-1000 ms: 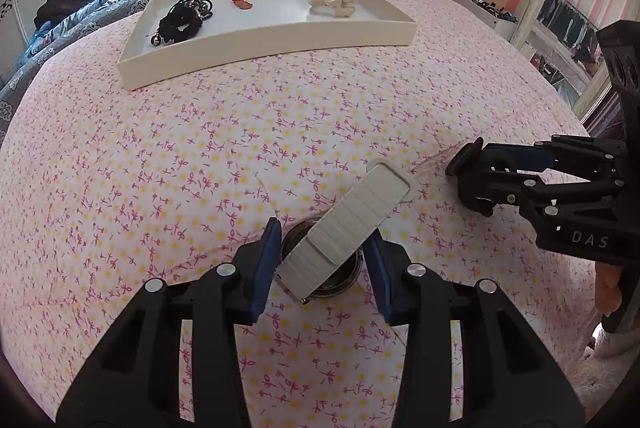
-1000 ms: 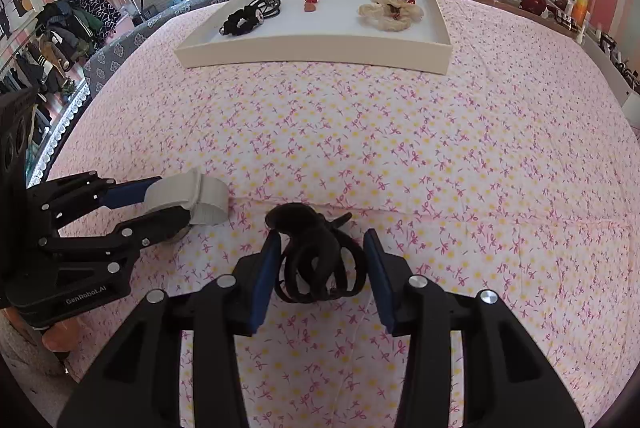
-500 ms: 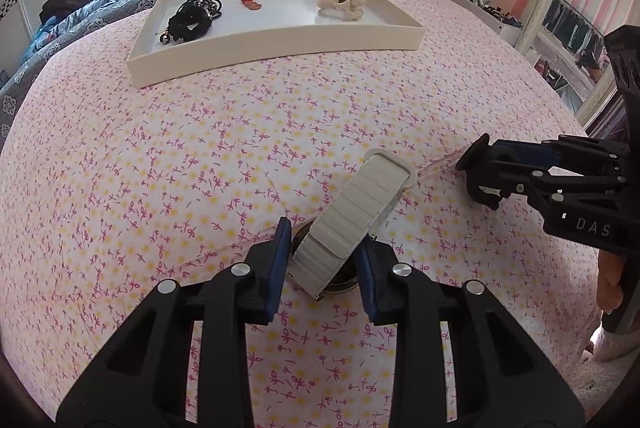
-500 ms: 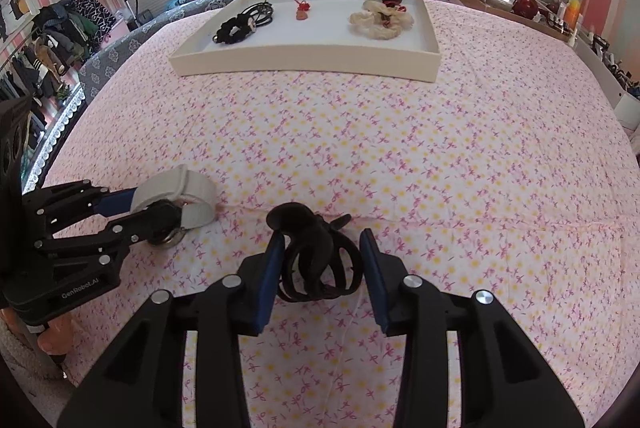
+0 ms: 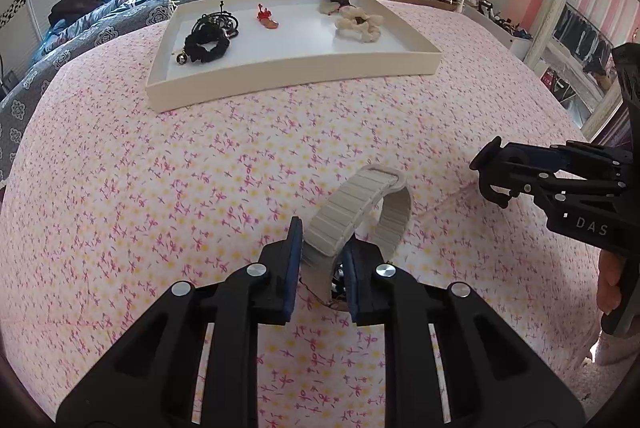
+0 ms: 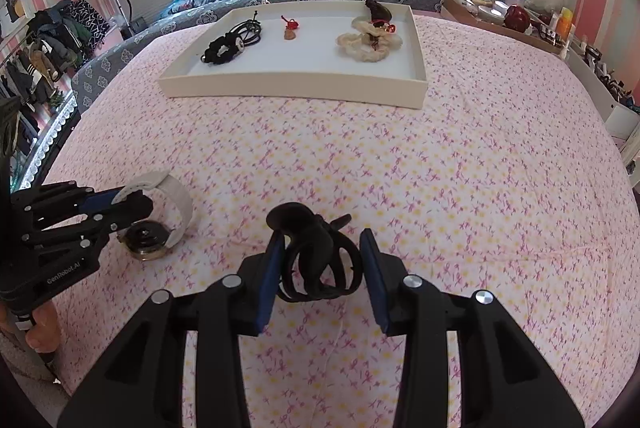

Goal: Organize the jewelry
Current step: 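Carry the watch in the left tool while the right tool carries the claw clip over the tray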

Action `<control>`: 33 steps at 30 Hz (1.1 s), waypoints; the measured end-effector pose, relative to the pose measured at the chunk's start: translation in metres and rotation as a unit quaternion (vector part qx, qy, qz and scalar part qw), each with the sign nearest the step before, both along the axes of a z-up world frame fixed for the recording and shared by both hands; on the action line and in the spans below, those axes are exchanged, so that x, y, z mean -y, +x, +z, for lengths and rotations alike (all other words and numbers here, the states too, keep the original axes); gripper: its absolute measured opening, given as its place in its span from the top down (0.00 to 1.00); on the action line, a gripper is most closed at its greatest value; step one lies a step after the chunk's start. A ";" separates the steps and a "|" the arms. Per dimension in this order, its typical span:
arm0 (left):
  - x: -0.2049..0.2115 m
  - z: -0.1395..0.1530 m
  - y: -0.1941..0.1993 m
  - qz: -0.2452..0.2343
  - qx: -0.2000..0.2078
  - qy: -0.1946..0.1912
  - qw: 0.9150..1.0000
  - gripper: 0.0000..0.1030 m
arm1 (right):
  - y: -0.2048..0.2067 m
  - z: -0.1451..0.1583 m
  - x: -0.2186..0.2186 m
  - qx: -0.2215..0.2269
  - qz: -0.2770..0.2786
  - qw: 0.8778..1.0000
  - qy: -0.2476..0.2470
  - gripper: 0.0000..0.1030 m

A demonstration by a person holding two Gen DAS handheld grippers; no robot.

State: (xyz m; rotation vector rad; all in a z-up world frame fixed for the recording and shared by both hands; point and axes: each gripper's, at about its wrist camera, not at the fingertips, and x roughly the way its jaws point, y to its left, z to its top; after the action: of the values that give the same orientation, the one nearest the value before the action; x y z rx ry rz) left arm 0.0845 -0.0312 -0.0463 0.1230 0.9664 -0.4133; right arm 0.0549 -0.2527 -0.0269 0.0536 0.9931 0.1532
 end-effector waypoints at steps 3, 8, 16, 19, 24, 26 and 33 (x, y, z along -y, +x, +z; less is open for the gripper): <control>-0.001 0.005 0.003 0.001 0.004 0.000 1.000 0.84 | 0.004 0.001 0.001 0.003 -0.002 1.000 -0.003 0.62; -0.004 0.013 0.010 0.006 0.011 -0.005 1.000 0.84 | 0.010 0.009 0.002 0.012 -0.004 1.000 -0.007 0.62; -0.008 0.060 0.035 0.006 0.060 -0.010 0.998 0.84 | 0.036 0.050 0.005 0.059 -0.005 0.998 -0.017 0.62; -0.009 0.077 0.058 0.014 0.079 -0.011 0.997 0.84 | 0.059 0.061 0.010 0.069 -0.016 0.997 -0.016 0.62; -0.014 0.079 0.118 0.032 0.069 -0.012 0.997 0.84 | 0.116 0.059 0.022 0.051 -0.040 0.998 0.001 0.62; -0.015 0.075 0.141 0.042 0.066 -0.009 0.997 0.84 | 0.137 0.052 0.025 0.044 -0.049 0.998 -0.004 0.62; -0.011 0.043 0.193 0.052 0.033 -0.010 0.998 0.84 | 0.192 0.020 0.026 0.015 -0.069 0.997 -0.011 0.62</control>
State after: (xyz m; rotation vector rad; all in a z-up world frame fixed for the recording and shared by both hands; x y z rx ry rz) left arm 0.2777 -0.0201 -0.0031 0.0675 0.9001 -0.3222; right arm 0.2468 -0.2790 -0.0070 0.0995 0.9586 0.0173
